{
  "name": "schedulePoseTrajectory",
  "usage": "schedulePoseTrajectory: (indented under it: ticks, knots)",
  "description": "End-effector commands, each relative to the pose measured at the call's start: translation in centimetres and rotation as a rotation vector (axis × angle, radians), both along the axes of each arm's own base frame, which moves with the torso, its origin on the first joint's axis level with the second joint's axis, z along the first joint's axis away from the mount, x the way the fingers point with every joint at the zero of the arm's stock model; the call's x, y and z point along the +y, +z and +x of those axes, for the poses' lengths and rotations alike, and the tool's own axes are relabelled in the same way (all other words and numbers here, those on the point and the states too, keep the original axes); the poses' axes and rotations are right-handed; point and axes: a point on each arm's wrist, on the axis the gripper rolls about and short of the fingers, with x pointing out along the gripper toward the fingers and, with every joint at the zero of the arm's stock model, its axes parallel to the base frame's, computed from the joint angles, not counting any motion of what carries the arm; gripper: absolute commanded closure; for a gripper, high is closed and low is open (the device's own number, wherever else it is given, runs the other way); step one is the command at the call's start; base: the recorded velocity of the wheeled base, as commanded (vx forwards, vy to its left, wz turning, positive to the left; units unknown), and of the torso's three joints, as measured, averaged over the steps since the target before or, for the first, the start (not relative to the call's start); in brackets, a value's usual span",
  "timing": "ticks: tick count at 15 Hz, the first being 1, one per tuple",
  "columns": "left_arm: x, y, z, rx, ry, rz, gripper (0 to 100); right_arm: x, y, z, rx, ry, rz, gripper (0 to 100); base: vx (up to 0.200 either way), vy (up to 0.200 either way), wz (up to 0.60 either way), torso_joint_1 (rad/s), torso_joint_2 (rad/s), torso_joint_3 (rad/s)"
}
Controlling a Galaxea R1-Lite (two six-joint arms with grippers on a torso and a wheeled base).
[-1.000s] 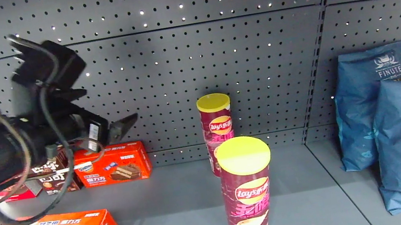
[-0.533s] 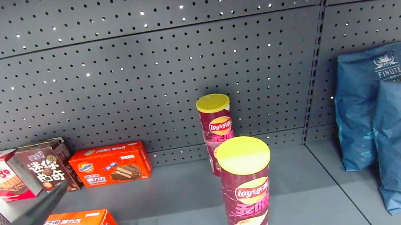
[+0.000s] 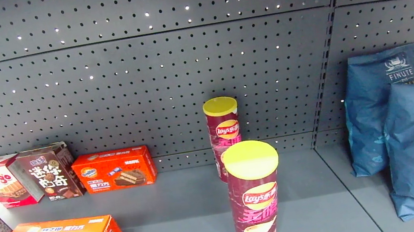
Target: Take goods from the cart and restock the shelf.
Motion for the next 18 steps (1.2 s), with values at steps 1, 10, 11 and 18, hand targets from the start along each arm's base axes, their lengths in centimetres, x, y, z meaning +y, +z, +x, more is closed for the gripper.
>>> schedulePoseTrajectory:
  ticks: [1, 10, 11, 18]
  knots:
    - [0.1, 0.1, -0.1, -0.009, 0.001, -0.005, 0, 0.9, 8.2, 6.6, 0.186, 0.304, -0.131, 0, 0.0, 0.0, 0.0, 0.0, 0.0, 0.0]
    - [0.0, -0.8, 0.0, 0.018, -0.002, 0.0, 0, 8.3, 4.9, 13.5, 0.468, 0.678, -0.357, 0, 0.0, 0.0, 0.0, 0.0, 0.0, 0.0]
    - [0.0, -0.8, 0.0, 0.018, -0.002, 0.0, 0, 8.3, 4.9, 13.5, 0.468, 0.678, -0.357, 0, 0.0, 0.0, 0.0, 0.0, 0.0, 0.0]
    - [0.2, -1.1, -0.4, 0.017, 0.007, -0.061, 0, 13.8, 4.4, 17.6, 0.582, 0.638, -0.369, 0, 0.0, 0.0, 0.0, 0.0, 0.0, 0.0]
